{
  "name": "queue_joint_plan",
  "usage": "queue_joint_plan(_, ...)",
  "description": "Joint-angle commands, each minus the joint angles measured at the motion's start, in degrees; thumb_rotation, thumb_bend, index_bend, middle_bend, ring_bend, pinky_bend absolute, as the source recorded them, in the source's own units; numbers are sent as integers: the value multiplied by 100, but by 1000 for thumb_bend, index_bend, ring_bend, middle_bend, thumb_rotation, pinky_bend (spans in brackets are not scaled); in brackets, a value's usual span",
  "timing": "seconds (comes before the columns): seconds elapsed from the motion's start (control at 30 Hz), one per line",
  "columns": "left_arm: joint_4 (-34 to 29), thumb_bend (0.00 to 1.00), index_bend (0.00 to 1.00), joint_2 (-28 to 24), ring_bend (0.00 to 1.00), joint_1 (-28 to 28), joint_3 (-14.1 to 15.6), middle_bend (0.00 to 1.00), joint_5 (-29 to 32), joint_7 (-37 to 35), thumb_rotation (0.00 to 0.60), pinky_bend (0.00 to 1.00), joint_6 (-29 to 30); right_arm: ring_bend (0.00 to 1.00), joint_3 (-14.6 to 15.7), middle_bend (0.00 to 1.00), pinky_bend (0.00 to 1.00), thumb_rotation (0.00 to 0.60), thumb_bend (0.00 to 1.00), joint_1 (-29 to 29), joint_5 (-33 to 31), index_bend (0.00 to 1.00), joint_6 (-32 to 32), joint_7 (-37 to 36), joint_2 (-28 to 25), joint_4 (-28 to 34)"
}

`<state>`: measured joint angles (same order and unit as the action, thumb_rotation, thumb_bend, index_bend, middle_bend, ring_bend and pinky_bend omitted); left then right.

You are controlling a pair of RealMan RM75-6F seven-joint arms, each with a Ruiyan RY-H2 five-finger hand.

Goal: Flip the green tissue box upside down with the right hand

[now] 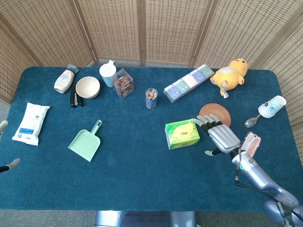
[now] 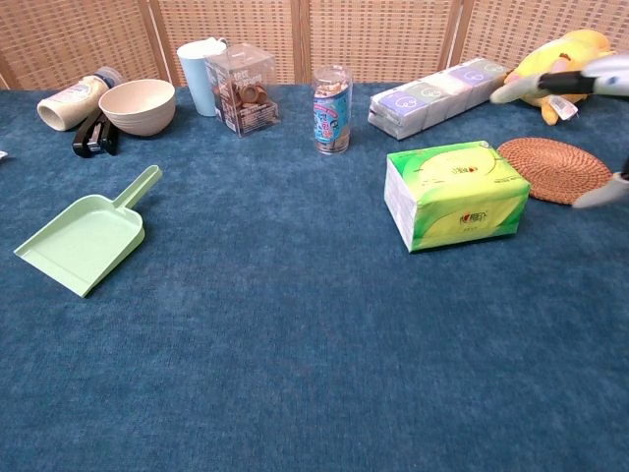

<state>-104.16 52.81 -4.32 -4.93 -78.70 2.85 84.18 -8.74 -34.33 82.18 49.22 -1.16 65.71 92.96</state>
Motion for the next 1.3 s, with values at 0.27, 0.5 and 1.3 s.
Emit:
queue_joint_plan(0.27, 13, 0, 0, 12, 0, -5, -12, 0, 44, 10, 600, 0, -9, 0, -176, 0, 41, 600, 0, -602, -800, 0, -629, 621, 736, -570)
queue_joint_plan(0.5, 28, 0, 0, 10, 0, 1, -27, 0, 88, -14, 600, 0, -3, 0, -126, 0, 49, 600, 34, -781, -1043, 2, -771, 762, 1074, -874)
queue_joint_plan(1.3, 25, 0, 0, 6, 0, -12, -26, 0, 107, -28, 600, 0, -36, 201, 203, 364, 355, 600, 272, -627, -863, 476, -897, -324, 444, 36)
